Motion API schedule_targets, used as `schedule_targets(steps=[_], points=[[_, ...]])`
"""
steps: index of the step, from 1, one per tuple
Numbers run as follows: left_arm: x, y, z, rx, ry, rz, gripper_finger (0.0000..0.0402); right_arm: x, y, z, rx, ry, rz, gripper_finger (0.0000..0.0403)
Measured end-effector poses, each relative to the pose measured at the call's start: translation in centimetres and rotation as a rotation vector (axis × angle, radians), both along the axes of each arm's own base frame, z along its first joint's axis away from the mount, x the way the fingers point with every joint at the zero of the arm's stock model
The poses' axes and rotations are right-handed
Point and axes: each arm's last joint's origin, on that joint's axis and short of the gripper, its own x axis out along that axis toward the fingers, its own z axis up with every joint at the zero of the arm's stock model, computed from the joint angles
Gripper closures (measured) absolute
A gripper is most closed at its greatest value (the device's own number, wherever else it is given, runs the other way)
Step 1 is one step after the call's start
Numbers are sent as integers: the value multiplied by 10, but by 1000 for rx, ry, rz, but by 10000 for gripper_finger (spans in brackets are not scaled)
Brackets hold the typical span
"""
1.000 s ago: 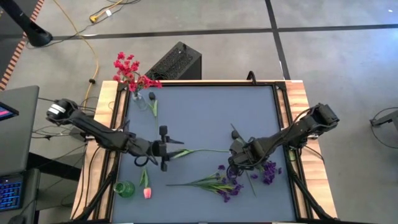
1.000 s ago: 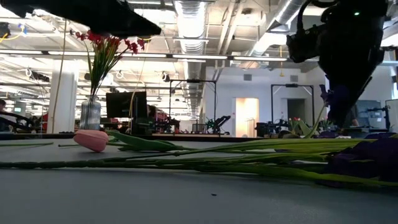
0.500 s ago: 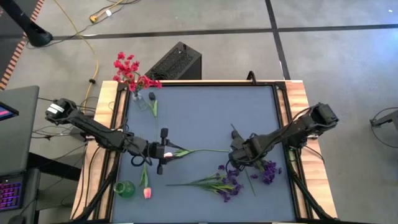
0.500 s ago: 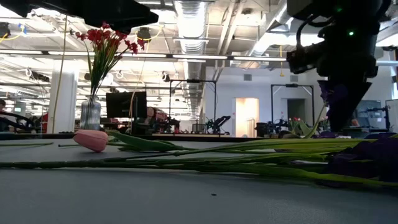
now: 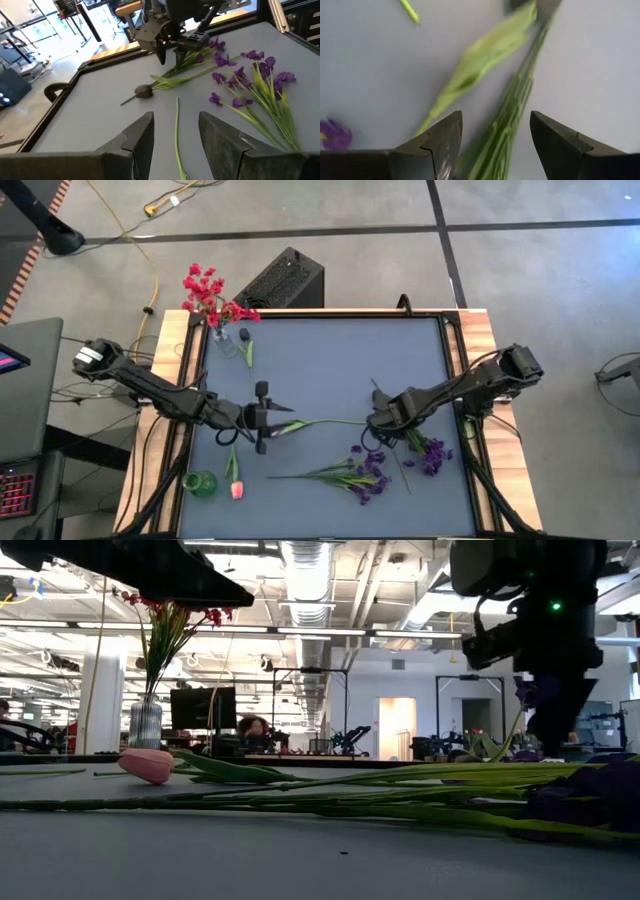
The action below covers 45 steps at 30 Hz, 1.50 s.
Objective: Sort flowers into vase by color
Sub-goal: Put the top pink tulip into the transparent vase
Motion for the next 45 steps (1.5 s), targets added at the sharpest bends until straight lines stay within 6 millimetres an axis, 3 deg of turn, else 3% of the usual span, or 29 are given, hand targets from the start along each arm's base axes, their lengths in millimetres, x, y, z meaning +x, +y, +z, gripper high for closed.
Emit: schedule_targets(steps=[8,14,19,23,28,32,38,45], points=[[-1,0,-2,-17,18,5,258,-1,5,3,95,37,-31,143],[-1,-1,-2,-20,24,-21,258,7,16,22,129,-9,1,143],[-2,0,-2,1,37,-26,258,27,28,44,144,-187,81,143],[-5,1,1,19,33,-28,258,56,27,47,85,-427,238,143],[-12,4,5,28,49,-19,258,100,12,29,23,-606,397,143],[-14,5,6,22,54,-17,258,126,-1,3,-43,-644,488,143],[-14,5,5,9,61,-21,258,144,-17,-33,-106,-622,532,143],[-14,4,4,-1,67,-21,258,148,-14,-50,-126,-591,570,178]])
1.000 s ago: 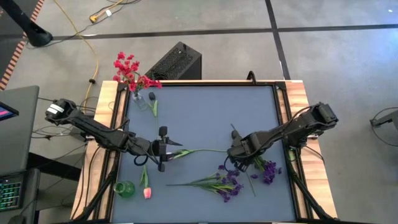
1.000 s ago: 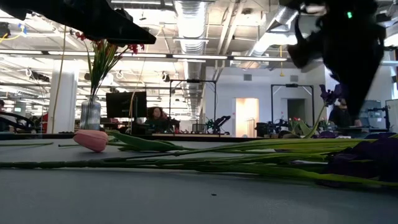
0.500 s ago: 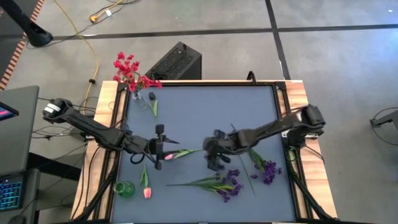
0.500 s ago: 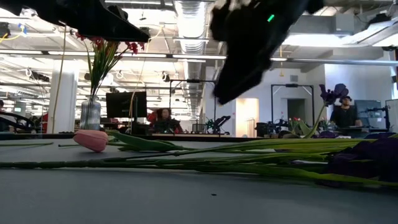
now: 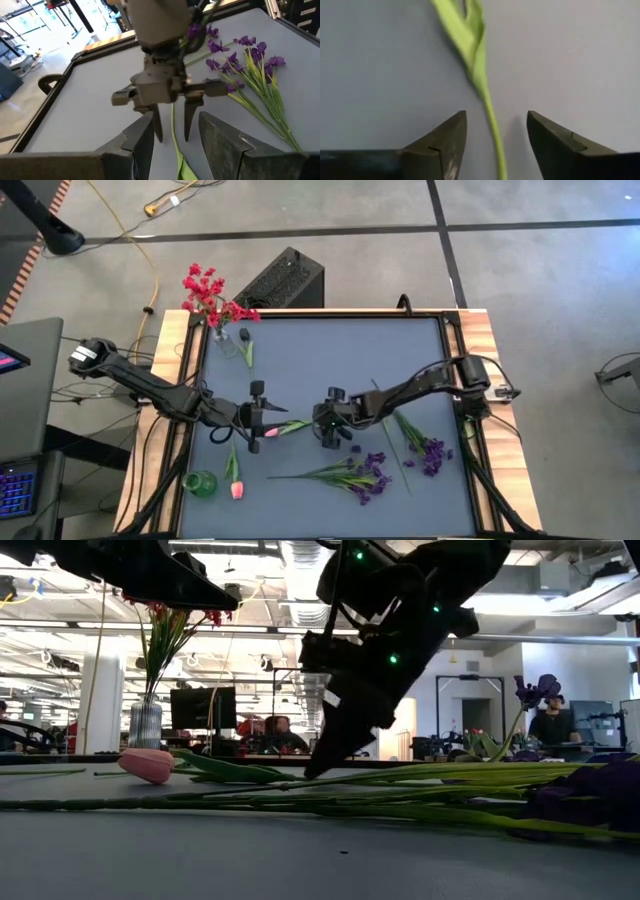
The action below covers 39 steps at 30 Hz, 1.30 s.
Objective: Sort flowers into vase by color
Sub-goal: Put the top pink tulip into the transparent vase
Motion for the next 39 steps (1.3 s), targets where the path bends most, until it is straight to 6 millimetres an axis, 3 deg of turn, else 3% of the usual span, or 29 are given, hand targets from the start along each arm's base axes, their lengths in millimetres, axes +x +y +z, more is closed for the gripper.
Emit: schedule_targets(steps=[6,12,14,19,26,33,39], points=[[0,0,-1,2,6,1,258,-7,1,-7,-15,58,-13,250],[0,0,-1,-6,7,4,258,-14,1,-10,26,127,-58,365],[0,0,-1,-7,6,4,258,-17,4,-8,33,142,-65,386],[0,0,-1,-8,6,5,258,-24,15,5,57,128,-65,378],[0,0,-1,-8,5,5,258,-33,24,42,45,32,-53,387],[0,0,-1,-8,5,5,258,-37,25,43,45,44,-74,381],[0,0,-1,-9,4,5,258,-33,25,29,45,65,-92,316]])
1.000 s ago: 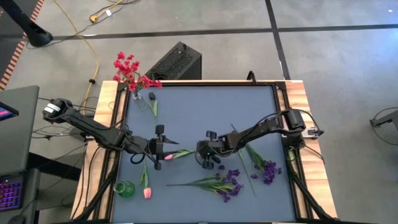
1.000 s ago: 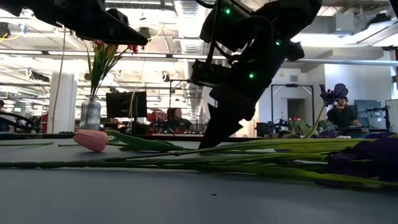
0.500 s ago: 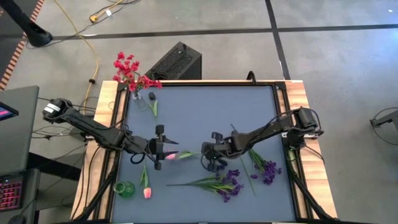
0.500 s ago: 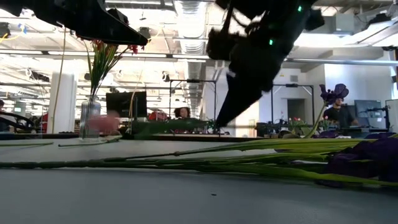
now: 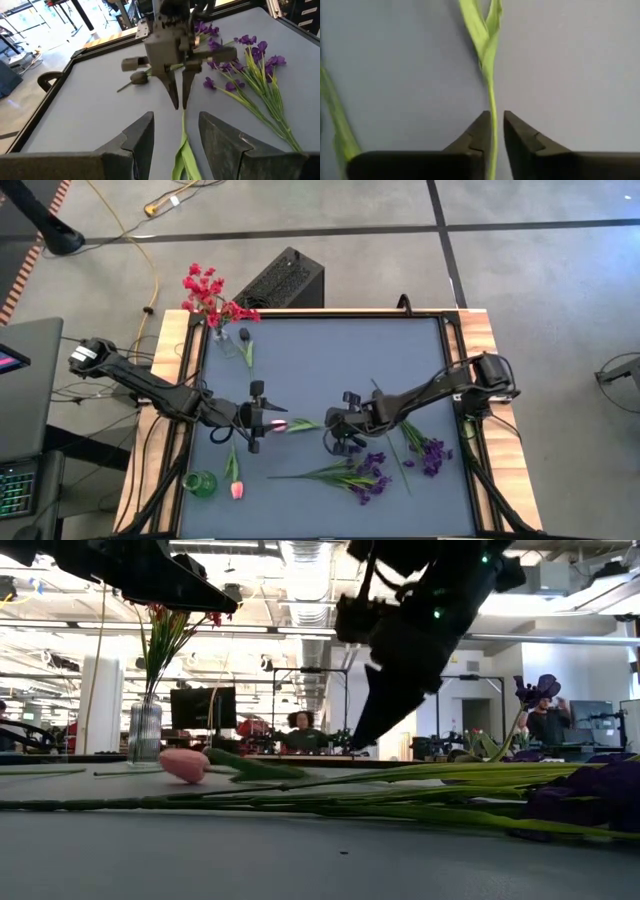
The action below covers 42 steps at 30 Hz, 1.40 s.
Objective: Sort flowers into vase by color
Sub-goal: Put the top pink tulip into the transparent vase
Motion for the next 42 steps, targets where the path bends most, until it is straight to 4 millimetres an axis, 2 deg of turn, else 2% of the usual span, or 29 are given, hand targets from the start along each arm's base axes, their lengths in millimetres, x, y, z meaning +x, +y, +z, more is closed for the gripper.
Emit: schedule_targets(steps=[3,12,15,20,23,25,27,32,33,38,42], points=[[0,0,0,0,0,1,258,1,-2,-8,-4,25,-4,281],[0,0,0,-3,0,2,258,0,-3,-10,0,33,-17,172],[0,0,0,-3,1,2,258,-3,-5,-25,-8,70,-23,159],[0,0,0,-1,3,1,258,-1,-4,-36,16,27,-16,161],[0,0,0,0,4,1,258,-3,-4,-41,24,47,-47,177],[0,0,0,-2,1,1,258,-4,-4,-44,36,62,-60,202],[0,0,0,-2,2,1,258,-6,-4,-46,50,74,-68,241],[0,0,0,-3,1,1,258,-7,0,-47,98,95,-47,367],[0,0,0,-3,1,2,258,-7,1,-46,102,97,-44,381],[0,0,0,-6,0,2,258,-3,7,-34,87,49,-35,383],[0,0,-1,-4,8,2,258,-13,11,-17,-16,4,-43,387]])
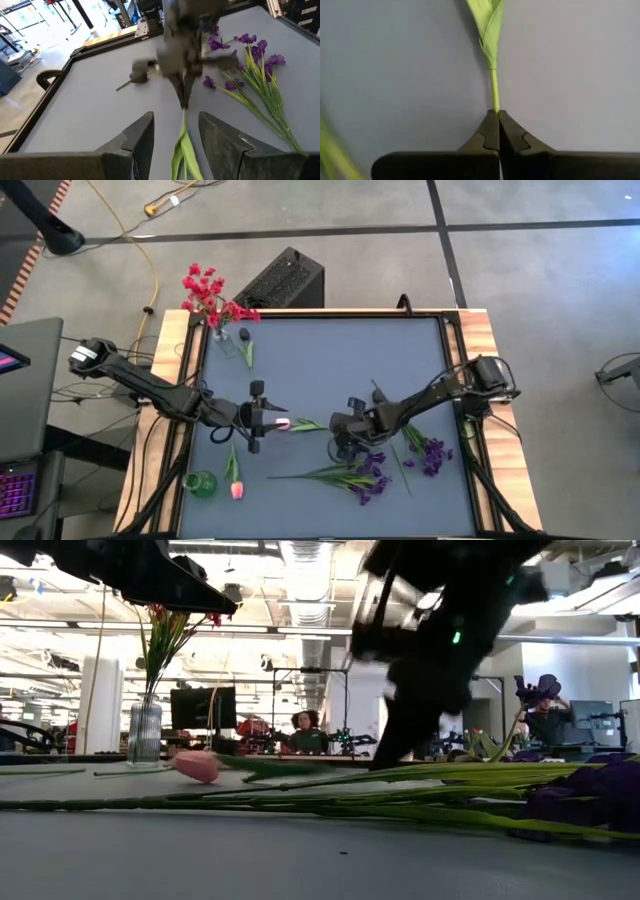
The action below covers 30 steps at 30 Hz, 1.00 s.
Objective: Sort flowers into vase by color
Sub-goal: Put the top pink tulip into the transparent vase
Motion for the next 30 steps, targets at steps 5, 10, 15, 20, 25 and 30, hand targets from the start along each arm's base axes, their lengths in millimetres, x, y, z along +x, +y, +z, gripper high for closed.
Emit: schedule_targets(steps=[5,10,15,20,25,30], points=[[0,-2,0,-26,3,-67,258,-25,-11,26,-35,-132,-81,387],[1,-5,4,-43,-28,-158,258,-48,-25,47,11,-410,-145,387],[2,-7,7,-50,-60,-210,258,-65,-35,56,30,-614,-149,387],[5,-9,13,-73,-123,-234,258,-66,-35,73,24,-832,-96,387],[7,-9,24,-111,-234,-231,258,-59,-27,87,54,-1025,41,387],[10,-10,30,-129,-326,-202,258,-50,-22,81,84,-1079,138,387]])
